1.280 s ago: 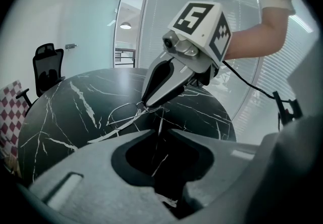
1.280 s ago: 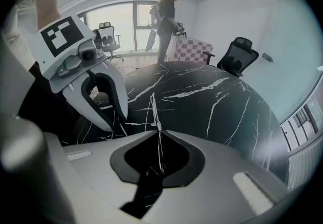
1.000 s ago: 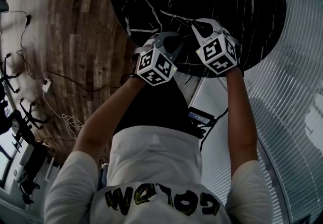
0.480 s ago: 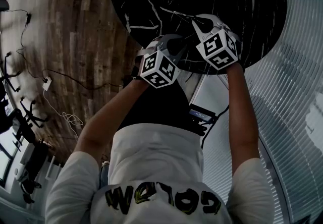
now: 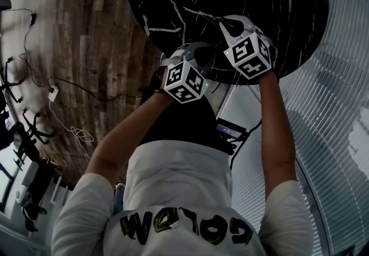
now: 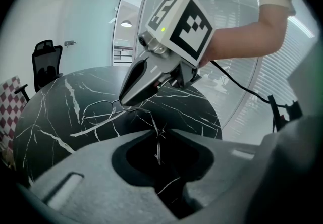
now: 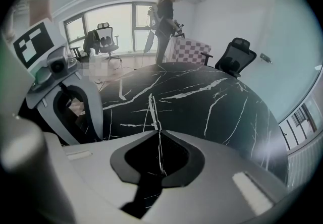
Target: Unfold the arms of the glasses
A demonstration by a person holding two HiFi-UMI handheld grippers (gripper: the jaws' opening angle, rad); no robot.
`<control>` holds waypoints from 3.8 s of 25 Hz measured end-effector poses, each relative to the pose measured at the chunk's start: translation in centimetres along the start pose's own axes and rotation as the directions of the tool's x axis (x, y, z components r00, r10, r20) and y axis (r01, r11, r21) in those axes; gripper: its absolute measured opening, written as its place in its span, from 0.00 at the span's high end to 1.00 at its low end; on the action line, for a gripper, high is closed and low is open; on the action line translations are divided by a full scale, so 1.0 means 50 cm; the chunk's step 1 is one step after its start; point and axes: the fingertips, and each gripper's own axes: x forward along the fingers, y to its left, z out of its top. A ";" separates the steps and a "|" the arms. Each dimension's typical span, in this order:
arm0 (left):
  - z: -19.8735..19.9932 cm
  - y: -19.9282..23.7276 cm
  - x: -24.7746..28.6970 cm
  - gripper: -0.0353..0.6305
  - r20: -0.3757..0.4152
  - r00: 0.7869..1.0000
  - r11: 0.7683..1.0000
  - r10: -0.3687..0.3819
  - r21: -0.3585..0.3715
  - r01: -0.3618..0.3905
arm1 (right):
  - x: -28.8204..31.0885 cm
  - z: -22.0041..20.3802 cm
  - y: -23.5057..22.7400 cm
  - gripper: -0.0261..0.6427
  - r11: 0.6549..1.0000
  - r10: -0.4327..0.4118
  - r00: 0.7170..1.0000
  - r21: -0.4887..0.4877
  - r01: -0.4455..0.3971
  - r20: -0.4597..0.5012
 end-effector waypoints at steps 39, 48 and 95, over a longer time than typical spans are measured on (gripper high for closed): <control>0.014 -0.077 0.037 0.83 -0.061 0.996 0.997 -0.069 0.017 0.070 | -0.001 0.003 0.011 0.94 0.999 -0.017 1.000 -0.036 0.017 0.005; 0.018 -0.047 0.017 0.83 -0.041 0.998 0.998 -0.051 -0.023 0.050 | -0.003 -0.002 0.018 0.94 0.995 -0.027 1.000 -0.094 0.028 0.012; 0.033 0.191 -0.007 0.88 0.256 0.966 0.481 0.034 -0.851 0.209 | 0.002 0.007 0.023 0.94 0.987 -0.021 0.999 -0.159 0.026 0.032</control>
